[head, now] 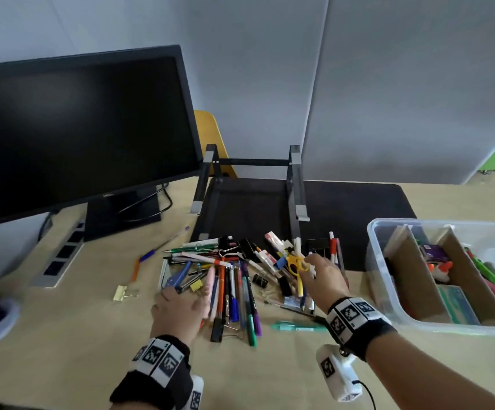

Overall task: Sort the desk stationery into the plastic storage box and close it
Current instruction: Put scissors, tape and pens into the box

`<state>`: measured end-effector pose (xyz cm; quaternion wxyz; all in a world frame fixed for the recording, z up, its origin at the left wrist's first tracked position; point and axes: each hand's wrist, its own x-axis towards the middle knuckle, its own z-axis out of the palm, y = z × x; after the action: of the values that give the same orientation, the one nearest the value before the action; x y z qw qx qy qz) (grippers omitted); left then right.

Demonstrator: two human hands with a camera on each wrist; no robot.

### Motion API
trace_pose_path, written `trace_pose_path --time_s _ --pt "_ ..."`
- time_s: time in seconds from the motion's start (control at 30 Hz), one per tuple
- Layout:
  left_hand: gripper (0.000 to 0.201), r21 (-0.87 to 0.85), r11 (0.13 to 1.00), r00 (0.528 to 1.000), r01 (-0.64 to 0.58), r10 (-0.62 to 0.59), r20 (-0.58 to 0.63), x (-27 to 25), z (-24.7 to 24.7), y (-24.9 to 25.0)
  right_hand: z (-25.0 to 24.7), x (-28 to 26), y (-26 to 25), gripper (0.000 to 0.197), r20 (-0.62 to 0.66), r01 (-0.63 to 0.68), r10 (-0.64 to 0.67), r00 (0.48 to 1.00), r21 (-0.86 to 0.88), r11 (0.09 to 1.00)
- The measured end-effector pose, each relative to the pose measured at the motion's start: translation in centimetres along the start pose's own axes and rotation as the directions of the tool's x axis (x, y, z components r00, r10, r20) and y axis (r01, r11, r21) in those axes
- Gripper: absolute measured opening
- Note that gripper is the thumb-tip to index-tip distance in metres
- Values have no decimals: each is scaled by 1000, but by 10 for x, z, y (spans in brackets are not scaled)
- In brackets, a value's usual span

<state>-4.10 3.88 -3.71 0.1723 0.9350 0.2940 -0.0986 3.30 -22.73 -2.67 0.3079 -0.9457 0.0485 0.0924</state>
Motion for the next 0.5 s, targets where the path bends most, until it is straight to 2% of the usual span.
trace_pose_path --time_s 0.03,0.13,0.23,0.33,0.4,0.47,0.5 --pt "61 -41 997 998 60 -60 3 4 -1 -3 3 4 -2 34 6 -6 6 1000 -8 1000" --pt "69 -82 986 988 142 -137 69 21 4 -12 8 11 -7 40 38 1 1 999 -61 998" --pt "57 -168 967 973 190 -163 165 34 6 -13 12 17 -12 37 30 9 -4 1000 -138 990" --pt "35 -232 954 967 190 -142 211 41 5 -14 12 19 -16 34 37 -38 45 998 -183 982" --pt "30 -234 957 971 171 -122 207 44 5 -16 13 20 -17 31 37 -66 74 997 -189 980" --pt "36 -230 962 972 146 -97 213 41 3 -20 12 21 -18 27 36 -86 94 995 -175 981" --pt "46 -209 967 969 143 -94 230 39 3 -22 11 22 -18 26 40 -105 113 993 -155 982"
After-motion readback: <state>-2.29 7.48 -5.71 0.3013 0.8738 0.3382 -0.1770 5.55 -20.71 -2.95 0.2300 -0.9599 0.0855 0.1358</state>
